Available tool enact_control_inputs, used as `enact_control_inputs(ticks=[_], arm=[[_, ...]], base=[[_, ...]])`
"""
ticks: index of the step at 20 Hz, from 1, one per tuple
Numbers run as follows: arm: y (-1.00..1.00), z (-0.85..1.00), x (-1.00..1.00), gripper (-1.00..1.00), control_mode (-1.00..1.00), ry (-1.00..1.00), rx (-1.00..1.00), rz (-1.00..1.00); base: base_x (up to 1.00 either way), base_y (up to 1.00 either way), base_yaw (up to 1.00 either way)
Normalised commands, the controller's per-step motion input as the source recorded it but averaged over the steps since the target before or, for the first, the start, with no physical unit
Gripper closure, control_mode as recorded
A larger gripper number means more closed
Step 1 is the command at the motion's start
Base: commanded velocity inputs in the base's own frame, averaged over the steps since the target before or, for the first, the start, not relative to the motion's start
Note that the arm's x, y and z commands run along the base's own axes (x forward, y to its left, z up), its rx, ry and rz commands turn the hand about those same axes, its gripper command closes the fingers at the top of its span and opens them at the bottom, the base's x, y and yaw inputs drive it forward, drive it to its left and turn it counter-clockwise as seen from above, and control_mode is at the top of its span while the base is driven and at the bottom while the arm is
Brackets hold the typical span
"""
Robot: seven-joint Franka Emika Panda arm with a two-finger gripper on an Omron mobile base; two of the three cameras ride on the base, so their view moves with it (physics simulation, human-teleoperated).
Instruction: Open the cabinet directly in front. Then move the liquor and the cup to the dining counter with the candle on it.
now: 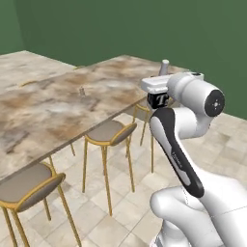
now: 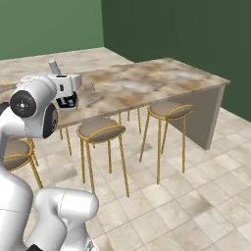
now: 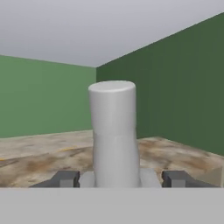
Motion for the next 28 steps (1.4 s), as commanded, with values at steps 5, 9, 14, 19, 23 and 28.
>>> enact_control_inputs(ticks=[5, 9, 14, 19, 23, 28], arm=[[0.0, 0.0, 0.0, 1.0, 1.0, 0.0, 0.0, 0.0], [0.0, 0.0, 0.0, 1.0, 1.0, 0.0, 0.0, 0.0], [0.0, 0.0, 0.0, 1.0, 1.0, 0.0, 0.0, 0.0], [0.0, 0.0, 0.0, 1.0, 1.0, 0.0, 0.0, 0.0], [0.0, 0.0, 0.0, 1.0, 1.0, 0.0, 0.0, 0.0], [0.0, 0.0, 0.0, 1.0, 1.0, 0.0, 0.0, 0.0]], base=[[0.5, -1.0, 0.23], [0.7, -0.99, 0.24], [0.81, -0.95, 0.3], [0.38, -0.49, 0.29], [0.06, -0.13, 0.24], [0.0, 0.02, 0.22]])
